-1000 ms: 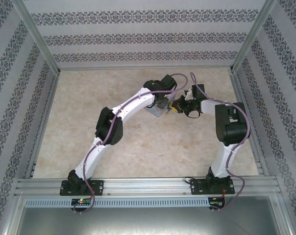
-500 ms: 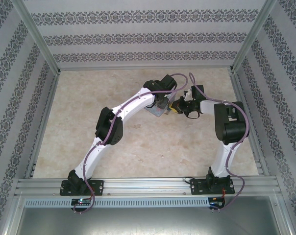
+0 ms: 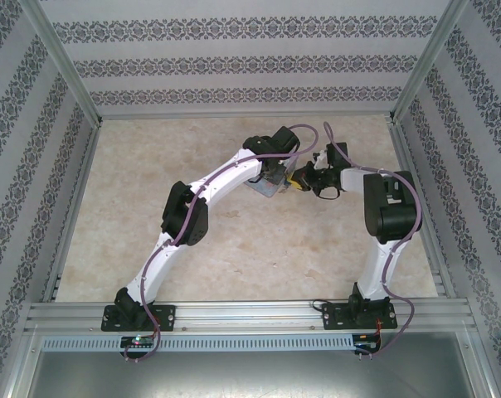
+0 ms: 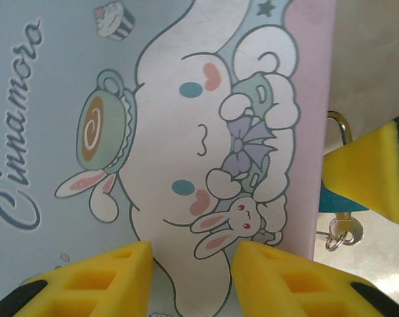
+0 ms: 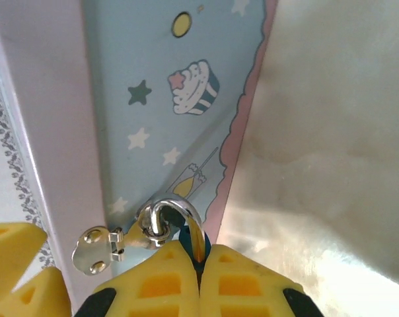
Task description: Unlock a padlock with a key
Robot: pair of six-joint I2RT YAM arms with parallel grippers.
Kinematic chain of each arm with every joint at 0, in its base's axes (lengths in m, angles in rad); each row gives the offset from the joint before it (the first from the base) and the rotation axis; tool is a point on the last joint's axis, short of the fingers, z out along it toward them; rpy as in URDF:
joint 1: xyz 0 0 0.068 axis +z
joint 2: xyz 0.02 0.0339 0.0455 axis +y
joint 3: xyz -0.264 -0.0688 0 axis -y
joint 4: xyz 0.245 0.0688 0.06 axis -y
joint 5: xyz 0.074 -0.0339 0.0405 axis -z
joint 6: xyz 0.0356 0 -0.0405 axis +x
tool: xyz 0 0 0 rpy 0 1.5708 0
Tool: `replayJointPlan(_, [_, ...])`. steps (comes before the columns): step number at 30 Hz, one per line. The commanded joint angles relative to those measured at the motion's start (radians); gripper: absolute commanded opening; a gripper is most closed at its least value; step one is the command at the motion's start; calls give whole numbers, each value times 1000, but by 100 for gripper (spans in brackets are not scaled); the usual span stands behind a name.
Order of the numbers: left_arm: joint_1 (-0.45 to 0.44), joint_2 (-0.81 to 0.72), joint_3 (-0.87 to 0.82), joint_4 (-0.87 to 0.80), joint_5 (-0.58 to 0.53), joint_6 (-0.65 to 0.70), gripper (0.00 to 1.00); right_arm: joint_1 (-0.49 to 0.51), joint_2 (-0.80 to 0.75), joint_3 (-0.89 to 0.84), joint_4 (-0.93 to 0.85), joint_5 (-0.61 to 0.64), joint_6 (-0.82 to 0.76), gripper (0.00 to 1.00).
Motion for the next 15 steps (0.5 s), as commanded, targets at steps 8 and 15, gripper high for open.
replayJointPlan(8, [18, 191, -132, -304, 51, 49, 39, -97, 110, 234, -46, 2, 36, 0])
replayJointPlan(15, [18, 189, -137, -305, 52, 52, 38, -107, 112, 189, -58, 19, -6, 0])
